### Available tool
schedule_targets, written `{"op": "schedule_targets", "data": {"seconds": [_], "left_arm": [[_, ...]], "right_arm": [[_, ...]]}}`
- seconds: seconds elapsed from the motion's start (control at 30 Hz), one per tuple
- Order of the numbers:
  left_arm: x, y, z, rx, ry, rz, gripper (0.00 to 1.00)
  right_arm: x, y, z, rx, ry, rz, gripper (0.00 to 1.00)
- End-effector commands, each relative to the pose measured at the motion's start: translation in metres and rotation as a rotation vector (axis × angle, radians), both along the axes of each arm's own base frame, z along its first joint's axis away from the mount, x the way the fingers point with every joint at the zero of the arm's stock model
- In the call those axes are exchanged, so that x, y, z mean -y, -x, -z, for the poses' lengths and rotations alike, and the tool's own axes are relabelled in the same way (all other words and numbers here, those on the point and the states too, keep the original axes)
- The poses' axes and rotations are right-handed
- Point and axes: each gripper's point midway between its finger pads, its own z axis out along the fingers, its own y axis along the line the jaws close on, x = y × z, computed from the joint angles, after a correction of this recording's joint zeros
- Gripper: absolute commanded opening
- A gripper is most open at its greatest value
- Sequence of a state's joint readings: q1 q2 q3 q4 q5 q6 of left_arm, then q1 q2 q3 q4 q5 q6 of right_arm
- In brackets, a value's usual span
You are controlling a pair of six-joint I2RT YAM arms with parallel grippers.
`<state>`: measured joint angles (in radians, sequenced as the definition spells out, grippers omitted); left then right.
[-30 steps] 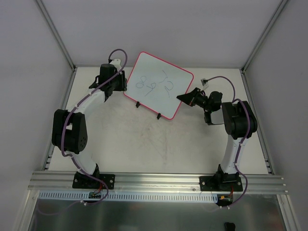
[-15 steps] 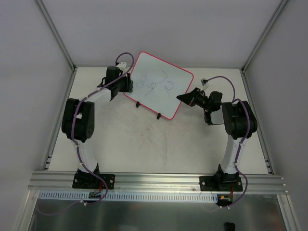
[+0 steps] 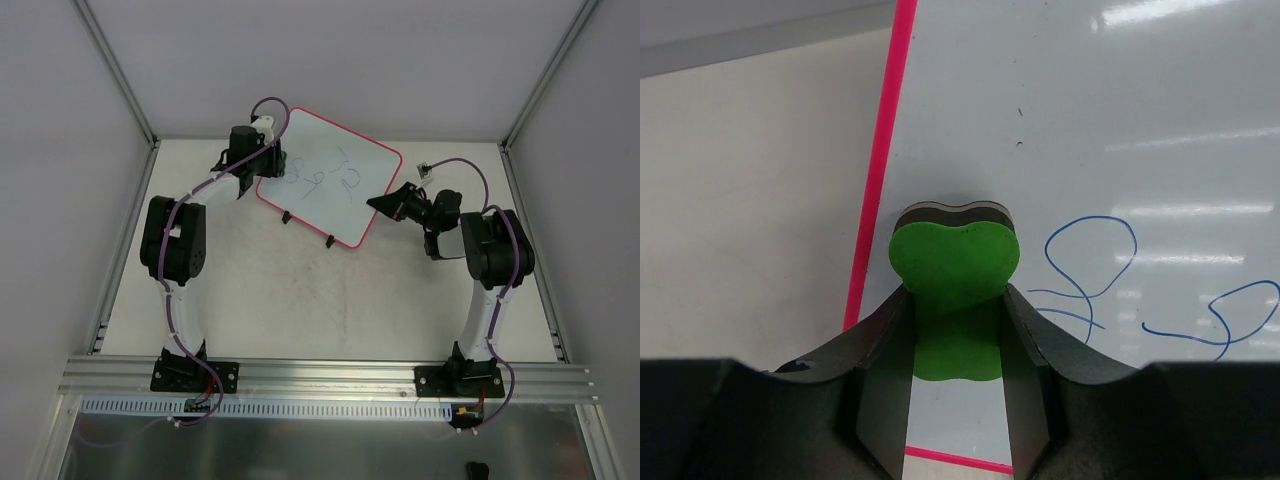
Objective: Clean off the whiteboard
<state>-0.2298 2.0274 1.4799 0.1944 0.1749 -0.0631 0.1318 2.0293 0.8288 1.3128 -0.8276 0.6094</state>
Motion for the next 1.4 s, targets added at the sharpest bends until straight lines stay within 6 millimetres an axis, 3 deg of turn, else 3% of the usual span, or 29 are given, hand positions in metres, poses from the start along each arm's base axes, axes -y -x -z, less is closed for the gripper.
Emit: {"op": "schedule_targets", "data": {"seconds": [0.0,0.3,0.47,0.6,0.87,1.1,1.2,1.37], "left_arm": [[0.009,-0.009,-0.007,0.024,-0.006,0.030,0.00],[0.015,-0.001,0.003,0.004,-0.017,0.062,0.00],[0.031,0.006,0.011,-0.013,-0.022,0.106,0.00],[0.056,0.020,0.015,-0.029,-0.030,0.163,0.00],[0.116,0.067,0.034,-0.087,-0.101,0.337,0.00],[0.139,0.092,0.050,-0.125,-0.151,0.451,0.00],[0.137,0.099,0.058,-0.155,-0.183,0.459,0.00],[0.114,0.076,0.056,-0.145,-0.220,0.339,0.00]], "right_arm": [[-0.013,0.004,-0.047,0.291,-0.005,-0.044,0.00],[-0.015,0.005,-0.048,0.298,-0.003,-0.051,0.00],[-0.016,0.006,-0.048,0.301,-0.002,-0.055,0.00],[-0.018,0.006,-0.049,0.301,-0.003,-0.061,0.00],[-0.018,0.006,-0.049,0.302,-0.005,-0.065,0.00],[-0.018,0.007,-0.049,0.302,-0.005,-0.068,0.00],[-0.018,0.006,-0.049,0.302,-0.005,-0.068,0.00],[-0.018,0.007,-0.050,0.305,-0.004,-0.068,0.00]]}}
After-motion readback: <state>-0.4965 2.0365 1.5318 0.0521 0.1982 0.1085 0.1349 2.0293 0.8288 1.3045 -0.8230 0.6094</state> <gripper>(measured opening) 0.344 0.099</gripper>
